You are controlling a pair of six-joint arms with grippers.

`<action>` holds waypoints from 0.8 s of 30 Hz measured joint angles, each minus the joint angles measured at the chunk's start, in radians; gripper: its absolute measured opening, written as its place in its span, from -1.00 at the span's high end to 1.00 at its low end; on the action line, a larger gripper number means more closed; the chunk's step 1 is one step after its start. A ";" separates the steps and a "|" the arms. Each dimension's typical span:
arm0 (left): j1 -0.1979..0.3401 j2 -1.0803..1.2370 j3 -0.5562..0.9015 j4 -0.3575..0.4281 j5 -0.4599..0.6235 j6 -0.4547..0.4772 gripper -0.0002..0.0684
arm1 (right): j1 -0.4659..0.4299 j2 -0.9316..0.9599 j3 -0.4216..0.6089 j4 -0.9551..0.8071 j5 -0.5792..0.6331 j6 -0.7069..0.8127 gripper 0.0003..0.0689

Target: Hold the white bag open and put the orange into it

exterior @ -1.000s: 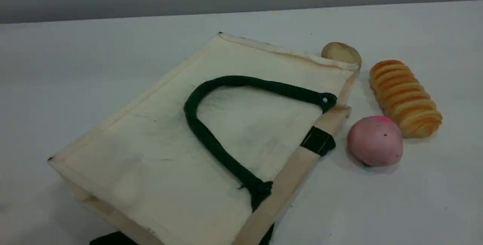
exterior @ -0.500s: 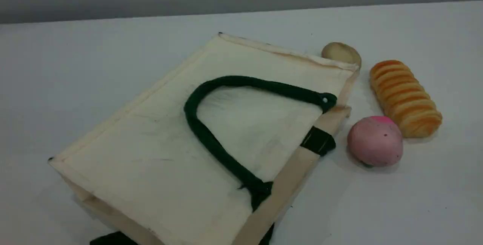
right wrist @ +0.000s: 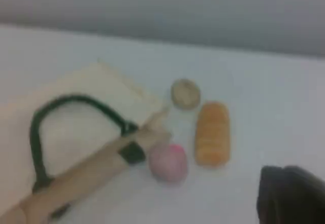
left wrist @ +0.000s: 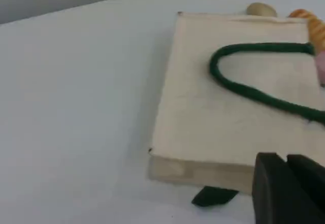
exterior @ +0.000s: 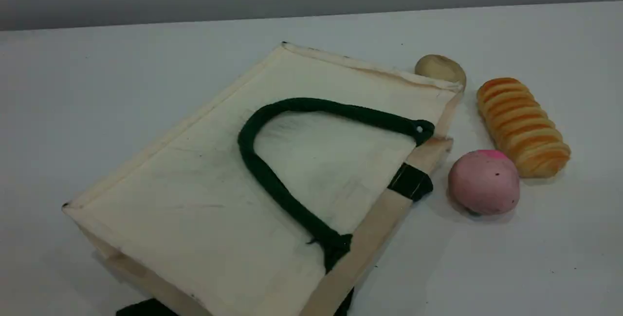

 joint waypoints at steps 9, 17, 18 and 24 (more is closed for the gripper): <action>0.000 -0.009 0.055 0.024 -0.017 -0.037 0.83 | 0.000 0.000 0.172 0.001 -0.142 -0.017 0.97; 0.000 -0.009 0.086 0.021 -0.071 -0.037 0.83 | 0.000 0.001 0.171 0.002 -0.153 -0.015 0.94; 0.000 -0.009 0.086 0.020 -0.070 -0.037 0.82 | 0.000 0.001 0.171 0.002 -0.152 -0.015 0.93; 0.000 -0.009 0.086 0.018 -0.065 -0.031 0.80 | 0.000 0.000 0.171 0.002 -0.150 -0.015 0.91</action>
